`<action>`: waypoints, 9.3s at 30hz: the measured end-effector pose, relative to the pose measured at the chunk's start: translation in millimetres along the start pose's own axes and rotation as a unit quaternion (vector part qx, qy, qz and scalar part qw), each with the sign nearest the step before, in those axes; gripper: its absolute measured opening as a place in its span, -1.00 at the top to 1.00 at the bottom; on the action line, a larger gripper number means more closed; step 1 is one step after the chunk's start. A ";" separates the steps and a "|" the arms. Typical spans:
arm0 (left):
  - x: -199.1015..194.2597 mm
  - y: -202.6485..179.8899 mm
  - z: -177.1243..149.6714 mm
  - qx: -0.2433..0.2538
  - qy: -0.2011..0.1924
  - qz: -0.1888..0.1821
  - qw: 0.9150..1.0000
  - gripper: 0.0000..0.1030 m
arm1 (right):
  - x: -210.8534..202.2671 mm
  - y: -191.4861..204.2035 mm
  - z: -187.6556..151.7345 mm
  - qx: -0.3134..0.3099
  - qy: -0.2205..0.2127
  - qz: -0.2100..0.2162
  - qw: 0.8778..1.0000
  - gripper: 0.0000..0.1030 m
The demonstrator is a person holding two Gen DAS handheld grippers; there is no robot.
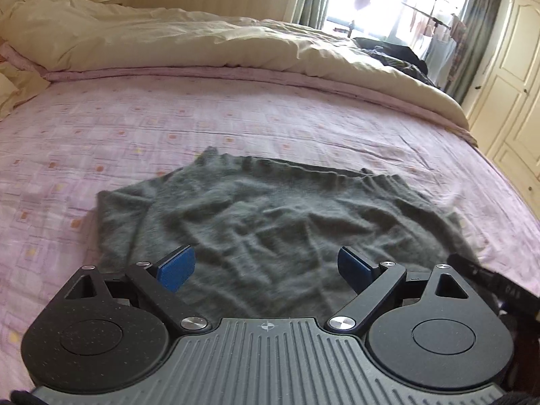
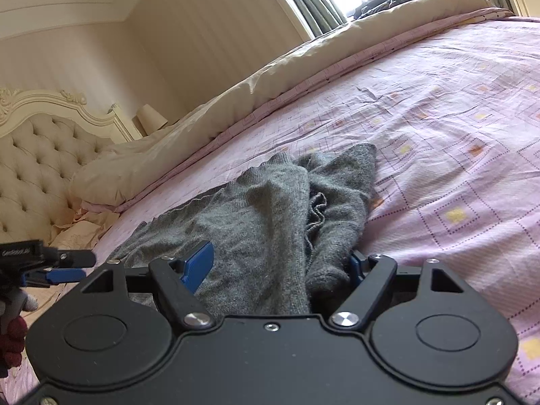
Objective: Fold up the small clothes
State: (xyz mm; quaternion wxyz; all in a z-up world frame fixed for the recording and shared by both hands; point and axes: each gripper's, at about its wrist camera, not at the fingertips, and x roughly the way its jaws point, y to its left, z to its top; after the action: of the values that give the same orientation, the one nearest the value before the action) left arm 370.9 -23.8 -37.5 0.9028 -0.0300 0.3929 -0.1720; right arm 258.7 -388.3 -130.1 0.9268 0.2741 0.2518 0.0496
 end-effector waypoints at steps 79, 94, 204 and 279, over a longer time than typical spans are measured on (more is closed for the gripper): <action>-124.7 88.5 -29.7 -0.001 -0.059 0.012 0.998 -0.71 | 31.9 216.6 10.7 -0.175 0.083 0.040 0.980 -0.13; -33.6 105.9 -66.9 -0.030 0.043 0.054 0.997 -0.73 | 16.0 196.9 -24.9 -0.218 0.089 0.019 0.972 -0.13; -41.7 98.3 -65.8 -0.133 0.110 -0.179 0.969 0.52 | -114.4 113.4 -96.6 0.071 0.226 0.118 0.964 0.32; -217.8 -19.8 -197.1 0.015 -0.076 0.100 0.992 -0.69 | -196.0 178.9 -113.8 -0.137 0.025 -0.114 0.984 -0.99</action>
State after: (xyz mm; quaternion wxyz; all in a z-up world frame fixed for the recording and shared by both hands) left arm 85.7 46.4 -17.4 0.9432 0.0104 0.3213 -0.0842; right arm 40.5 -227.2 -30.8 0.9486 0.1124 0.2955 -0.0151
